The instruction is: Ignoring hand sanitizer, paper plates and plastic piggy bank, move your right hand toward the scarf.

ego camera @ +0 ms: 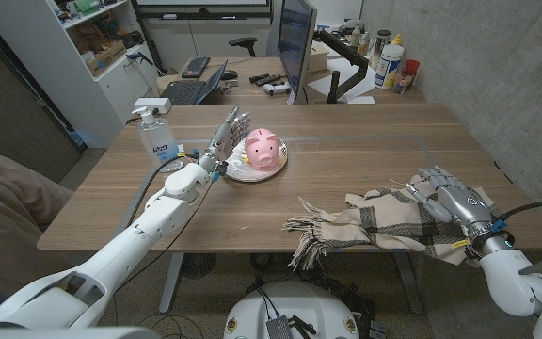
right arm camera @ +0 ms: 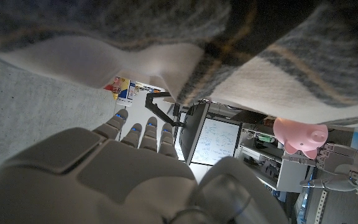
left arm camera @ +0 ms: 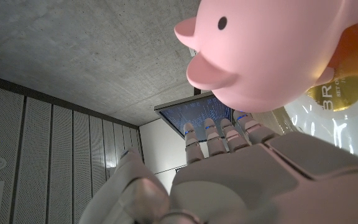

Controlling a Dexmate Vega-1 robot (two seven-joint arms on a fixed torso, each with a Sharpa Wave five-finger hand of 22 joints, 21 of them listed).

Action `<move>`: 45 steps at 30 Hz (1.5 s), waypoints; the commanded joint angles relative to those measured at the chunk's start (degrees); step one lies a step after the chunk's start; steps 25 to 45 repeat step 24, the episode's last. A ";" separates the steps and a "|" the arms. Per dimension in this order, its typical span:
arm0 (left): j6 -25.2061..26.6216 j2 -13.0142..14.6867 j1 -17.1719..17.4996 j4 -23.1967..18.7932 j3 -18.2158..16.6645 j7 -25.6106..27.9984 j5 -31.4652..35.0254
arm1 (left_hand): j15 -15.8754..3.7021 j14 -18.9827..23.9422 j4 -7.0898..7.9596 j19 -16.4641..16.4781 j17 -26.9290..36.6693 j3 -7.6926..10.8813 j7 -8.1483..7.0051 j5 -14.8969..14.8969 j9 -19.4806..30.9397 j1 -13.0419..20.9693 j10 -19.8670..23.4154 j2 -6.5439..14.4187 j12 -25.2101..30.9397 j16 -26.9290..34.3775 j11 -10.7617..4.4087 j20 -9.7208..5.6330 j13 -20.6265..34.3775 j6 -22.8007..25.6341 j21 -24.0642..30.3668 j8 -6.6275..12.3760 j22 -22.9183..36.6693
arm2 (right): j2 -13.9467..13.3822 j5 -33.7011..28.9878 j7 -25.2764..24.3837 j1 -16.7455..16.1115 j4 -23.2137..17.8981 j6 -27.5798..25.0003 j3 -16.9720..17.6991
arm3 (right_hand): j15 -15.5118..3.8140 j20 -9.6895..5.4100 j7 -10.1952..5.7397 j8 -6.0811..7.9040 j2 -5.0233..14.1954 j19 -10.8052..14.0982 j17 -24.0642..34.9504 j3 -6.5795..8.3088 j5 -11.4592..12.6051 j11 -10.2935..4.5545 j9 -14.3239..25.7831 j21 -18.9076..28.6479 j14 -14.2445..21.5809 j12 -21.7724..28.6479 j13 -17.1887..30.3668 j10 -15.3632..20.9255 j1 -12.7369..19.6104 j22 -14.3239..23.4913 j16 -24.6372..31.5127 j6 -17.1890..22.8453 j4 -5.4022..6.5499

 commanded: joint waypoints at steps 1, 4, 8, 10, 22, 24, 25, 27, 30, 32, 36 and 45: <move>0.62 0.44 0.51 -1.15 0.12 0.01 0.02 | -4.87 0.19 -0.33 0.52 0.16 -0.09 -0.30 -0.04 0.08 0.35 0.08 0.37 0.11 0.14 0.09 -1.10 0.20 0.21 0.27 0.08 0.11 | 0.41 -0.22 -0.12 -1.95 -0.60 -0.77 0.59 | -1.61 0.04 0.05 0.31 0.73 -0.56 0.15 -0.34 0.45 -0.31 0.27 -0.23 -0.14 -0.12 0.15 -0.35 0.01 0.18 -0.14 0.49 0.22; 0.65 0.40 0.54 -1.19 0.20 0.03 0.06 | -4.88 0.20 -0.35 0.53 0.16 -0.10 -0.45 -0.04 0.08 0.34 0.04 0.37 0.09 0.15 0.14 -1.11 0.20 0.06 0.27 0.00 0.11 | 0.69 -0.19 -0.17 -2.33 -0.73 -0.96 0.81 | -1.56 0.05 0.00 0.31 0.75 -0.57 0.15 -0.38 0.47 -0.26 0.27 -0.23 -0.16 -0.12 0.15 -0.38 0.01 0.18 -0.14 0.47 0.22; 0.47 0.28 0.46 -1.23 0.28 0.01 0.18 | -4.87 0.21 -0.36 0.53 0.16 -0.11 -0.54 -0.04 0.08 0.33 -0.03 0.37 0.07 0.16 0.13 -1.12 0.20 -0.05 0.27 -0.06 0.11 | 0.96 -0.20 -0.24 -2.72 -0.77 -1.09 1.07 | -1.48 0.07 -0.02 0.31 0.79 -0.57 0.15 -0.44 0.51 -0.27 0.28 -0.23 -0.14 -0.12 0.15 -0.39 0.01 0.17 -0.14 0.49 0.22; 0.51 0.22 0.44 -1.25 0.31 -0.05 0.10 | -4.87 0.21 -0.37 0.51 0.16 -0.11 -0.57 -0.04 0.08 0.33 0.00 0.37 0.08 0.16 0.17 -1.10 0.20 -0.06 0.26 -0.07 0.11 | 0.97 -0.34 -0.33 -2.82 -0.65 -1.00 1.06 | -1.50 0.08 -0.03 0.31 0.81 -0.57 0.15 -0.46 0.53 -0.25 0.28 -0.24 -0.15 -0.12 0.15 -0.39 0.01 0.17 -0.14 0.49 0.22; 0.58 -0.20 0.11 -0.82 0.77 -0.28 0.27 | -4.90 0.21 -0.42 0.53 0.16 -0.15 -0.57 -0.04 0.09 0.31 0.06 0.39 0.11 0.17 0.13 -1.12 0.20 -0.04 0.27 -0.09 0.11 | 0.91 -0.77 -0.04 -3.19 -0.68 -1.64 1.14 | -1.45 0.08 -0.04 0.34 0.94 -0.59 0.14 -0.62 0.64 -0.24 0.28 -0.24 -0.19 -0.11 0.16 -0.46 0.03 0.18 -0.15 0.57 0.22; 0.46 -0.33 -0.01 -0.60 0.82 -0.30 0.35 | -4.88 0.21 -0.43 0.52 0.16 -0.15 -0.58 -0.04 0.09 0.30 0.10 0.39 0.13 0.17 0.20 -1.12 0.20 -0.02 0.26 -0.09 0.11 | 0.89 -1.00 -0.17 -3.18 -0.66 -1.70 1.12 | -1.44 0.08 -0.03 0.32 0.95 -0.58 0.14 -0.64 0.65 -0.28 0.28 -0.24 -0.21 -0.12 0.16 -0.47 0.04 0.18 -0.16 0.53 0.21; 0.46 -0.33 -0.01 -0.60 0.82 -0.30 0.35 | -4.88 0.21 -0.43 0.52 0.16 -0.15 -0.58 -0.04 0.09 0.30 0.10 0.39 0.13 0.17 0.20 -1.12 0.20 -0.02 0.26 -0.09 0.11 | 0.89 -1.00 -0.17 -3.18 -0.66 -1.70 1.12 | -1.44 0.08 -0.03 0.32 0.95 -0.58 0.14 -0.64 0.65 -0.28 0.28 -0.24 -0.21 -0.12 0.16 -0.47 0.04 0.18 -0.16 0.53 0.21; 0.46 -0.33 -0.01 -0.60 0.82 -0.30 0.35 | -4.88 0.21 -0.43 0.52 0.16 -0.15 -0.58 -0.04 0.09 0.30 0.10 0.39 0.13 0.17 0.20 -1.12 0.20 -0.02 0.26 -0.09 0.11 | 0.89 -1.00 -0.17 -3.18 -0.66 -1.70 1.12 | -1.44 0.08 -0.03 0.32 0.95 -0.58 0.14 -0.64 0.65 -0.28 0.28 -0.24 -0.21 -0.12 0.16 -0.47 0.04 0.18 -0.16 0.53 0.21; 0.46 -0.33 -0.01 -0.60 0.82 -0.30 0.35 | -4.88 0.21 -0.43 0.52 0.16 -0.15 -0.58 -0.04 0.09 0.30 0.10 0.39 0.13 0.17 0.20 -1.12 0.20 -0.02 0.26 -0.09 0.11 | 0.89 -1.00 -0.17 -3.18 -0.66 -1.70 1.12 | -1.44 0.08 -0.03 0.32 0.95 -0.58 0.14 -0.64 0.65 -0.28 0.28 -0.24 -0.21 -0.12 0.16 -0.47 0.04 0.18 -0.16 0.53 0.21; 0.46 -0.33 -0.01 -0.60 0.82 -0.30 0.35 | -4.88 0.21 -0.43 0.52 0.16 -0.15 -0.58 -0.04 0.09 0.30 0.10 0.39 0.13 0.17 0.20 -1.12 0.20 -0.02 0.26 -0.09 0.11 | 0.89 -1.00 -0.17 -3.18 -0.66 -1.70 1.12 | -1.44 0.08 -0.03 0.32 0.95 -0.58 0.14 -0.64 0.65 -0.28 0.28 -0.24 -0.21 -0.12 0.16 -0.47 0.04 0.18 -0.16 0.53 0.21; 0.46 -0.33 -0.01 -0.60 0.82 -0.30 0.35 | -4.88 0.21 -0.43 0.52 0.16 -0.15 -0.58 -0.04 0.09 0.30 0.10 0.39 0.13 0.17 0.20 -1.12 0.20 -0.02 0.26 -0.09 0.11 | 0.89 -1.00 -0.17 -3.18 -0.66 -1.70 1.12 | -1.44 0.08 -0.03 0.32 0.95 -0.58 0.14 -0.64 0.65 -0.28 0.28 -0.24 -0.21 -0.12 0.16 -0.47 0.04 0.18 -0.16 0.53 0.21; 0.46 -0.33 -0.01 -0.60 0.82 -0.30 0.35 | -4.88 0.21 -0.43 0.52 0.16 -0.15 -0.58 -0.04 0.09 0.30 0.10 0.39 0.13 0.17 0.20 -1.12 0.20 -0.02 0.26 -0.09 0.11 | 0.89 -1.00 -0.17 -3.18 -0.66 -1.70 1.12 | -1.44 0.08 -0.03 0.32 0.95 -0.58 0.14 -0.64 0.65 -0.28 0.28 -0.24 -0.21 -0.12 0.16 -0.47 0.04 0.18 -0.16 0.53 0.21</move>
